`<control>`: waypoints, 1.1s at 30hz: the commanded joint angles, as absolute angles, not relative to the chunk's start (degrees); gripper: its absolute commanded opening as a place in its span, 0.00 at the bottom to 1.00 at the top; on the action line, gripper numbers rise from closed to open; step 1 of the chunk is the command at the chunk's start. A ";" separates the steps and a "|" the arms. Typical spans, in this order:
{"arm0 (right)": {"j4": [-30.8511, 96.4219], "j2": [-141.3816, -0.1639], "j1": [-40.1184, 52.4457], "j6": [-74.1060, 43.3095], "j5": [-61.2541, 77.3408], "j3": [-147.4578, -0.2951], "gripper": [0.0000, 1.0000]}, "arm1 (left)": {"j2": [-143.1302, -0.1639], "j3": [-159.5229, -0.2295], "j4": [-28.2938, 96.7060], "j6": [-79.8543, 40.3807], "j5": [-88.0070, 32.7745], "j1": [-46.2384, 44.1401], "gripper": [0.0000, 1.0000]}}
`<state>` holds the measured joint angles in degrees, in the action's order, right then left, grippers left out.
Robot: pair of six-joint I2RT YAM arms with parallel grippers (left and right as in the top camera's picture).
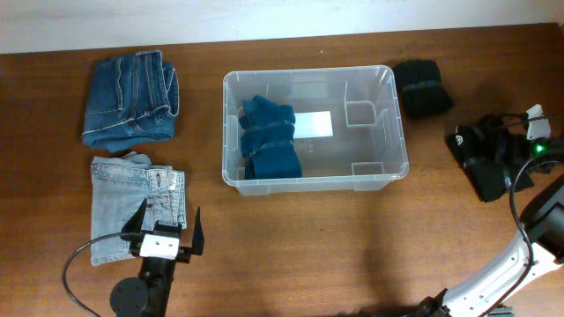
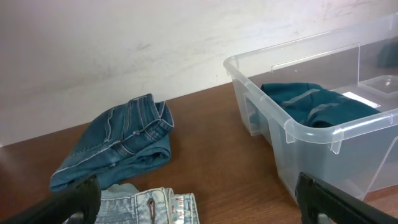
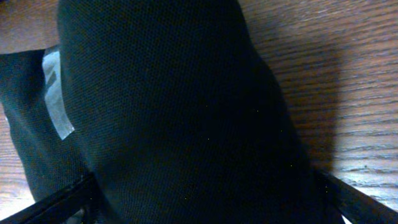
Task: Pack container
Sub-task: 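Grasp the black banded bundle with the right gripper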
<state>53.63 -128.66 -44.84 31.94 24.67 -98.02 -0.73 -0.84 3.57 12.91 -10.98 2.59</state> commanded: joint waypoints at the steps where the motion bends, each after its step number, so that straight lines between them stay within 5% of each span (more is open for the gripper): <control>1: 54.83 -131.04 -44.53 32.77 29.15 -97.62 1.00 | -0.34 -0.51 3.55 13.80 -11.64 2.68 0.99; 3: 55.27 -131.04 -44.53 32.80 30.89 -97.62 0.87 | -0.34 -0.51 3.55 13.80 -11.64 2.68 0.99; 5: 55.33 -131.04 -44.53 32.58 31.77 -97.62 0.59 | -0.34 -0.51 3.55 13.80 -11.64 2.68 0.99; 9: 55.70 -131.04 -44.53 31.81 31.99 -97.65 0.44 | -0.34 -0.51 3.55 13.80 -11.64 2.68 0.99; 14: 56.40 -130.93 -44.88 24.21 32.88 -100.36 0.08 | -0.34 -0.51 3.55 13.80 -11.64 2.68 0.99; 33: 97.08 -130.63 -44.16 8.01 61.12 -148.70 0.04 | -0.34 -0.51 3.55 13.80 -11.62 2.68 0.99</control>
